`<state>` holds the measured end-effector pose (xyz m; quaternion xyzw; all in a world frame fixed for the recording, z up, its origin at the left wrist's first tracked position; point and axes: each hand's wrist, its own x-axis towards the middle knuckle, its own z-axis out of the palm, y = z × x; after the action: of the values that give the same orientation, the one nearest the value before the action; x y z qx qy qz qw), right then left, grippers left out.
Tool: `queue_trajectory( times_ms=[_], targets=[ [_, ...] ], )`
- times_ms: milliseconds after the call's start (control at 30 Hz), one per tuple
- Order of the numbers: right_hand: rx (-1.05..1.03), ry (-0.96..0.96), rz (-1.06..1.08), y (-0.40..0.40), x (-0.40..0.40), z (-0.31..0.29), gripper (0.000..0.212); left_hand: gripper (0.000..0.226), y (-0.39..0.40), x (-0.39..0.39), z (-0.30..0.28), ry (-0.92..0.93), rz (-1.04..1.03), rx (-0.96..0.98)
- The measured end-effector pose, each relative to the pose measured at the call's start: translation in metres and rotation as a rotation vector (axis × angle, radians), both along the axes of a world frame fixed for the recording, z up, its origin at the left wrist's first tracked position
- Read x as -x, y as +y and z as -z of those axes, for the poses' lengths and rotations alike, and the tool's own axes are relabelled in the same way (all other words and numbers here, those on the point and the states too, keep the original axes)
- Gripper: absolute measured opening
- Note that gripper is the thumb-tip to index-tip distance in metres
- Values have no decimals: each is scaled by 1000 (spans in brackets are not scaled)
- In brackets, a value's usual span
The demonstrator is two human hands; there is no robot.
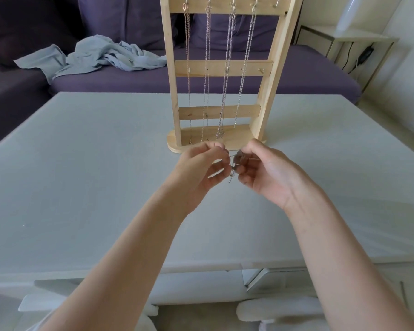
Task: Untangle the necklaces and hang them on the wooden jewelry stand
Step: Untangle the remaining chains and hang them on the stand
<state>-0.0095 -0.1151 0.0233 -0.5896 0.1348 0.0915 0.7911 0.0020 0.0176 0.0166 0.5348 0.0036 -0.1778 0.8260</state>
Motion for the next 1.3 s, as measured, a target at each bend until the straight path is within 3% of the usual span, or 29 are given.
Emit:
queue_trajectory(
  times_ms=[67, 133, 300, 467, 700, 867, 1067, 1167, 1300],
  targets=[
    [-35, -16, 6, -1, 0, 0, 18, 18, 0, 0, 2, 134, -43, 47],
    [-34, -32, 24, -2, 0, -1, 19, 15, 0, 0, 5, 160, -42, -72],
    [289, -61, 7, -2, 0, 4, 14, 6, 2, -2, 3, -16, -42, -388],
    [288, -81, -24, -2, 2, 4, 12, 2, 3, 1, 3, -103, 16, -456],
    [297, -86, -54, -6, 3, 1, 10, 12, 5, -2, 2, -205, 0, -470],
    [275, -58, -75, -6, 3, 1, 14, 16, 4, -3, 3, -193, -43, -425],
    [202, -53, -125, -1, 3, -1, 24, 26, 3, -2, 1, 8, -6, -95],
    [205, -45, -70, 0, 2, 0, 26, 22, 5, -5, -2, 119, -86, 31],
    [197, -54, -26, -1, 1, 0, 20, 17, 5, -5, -1, 86, -128, 24]
  ],
)
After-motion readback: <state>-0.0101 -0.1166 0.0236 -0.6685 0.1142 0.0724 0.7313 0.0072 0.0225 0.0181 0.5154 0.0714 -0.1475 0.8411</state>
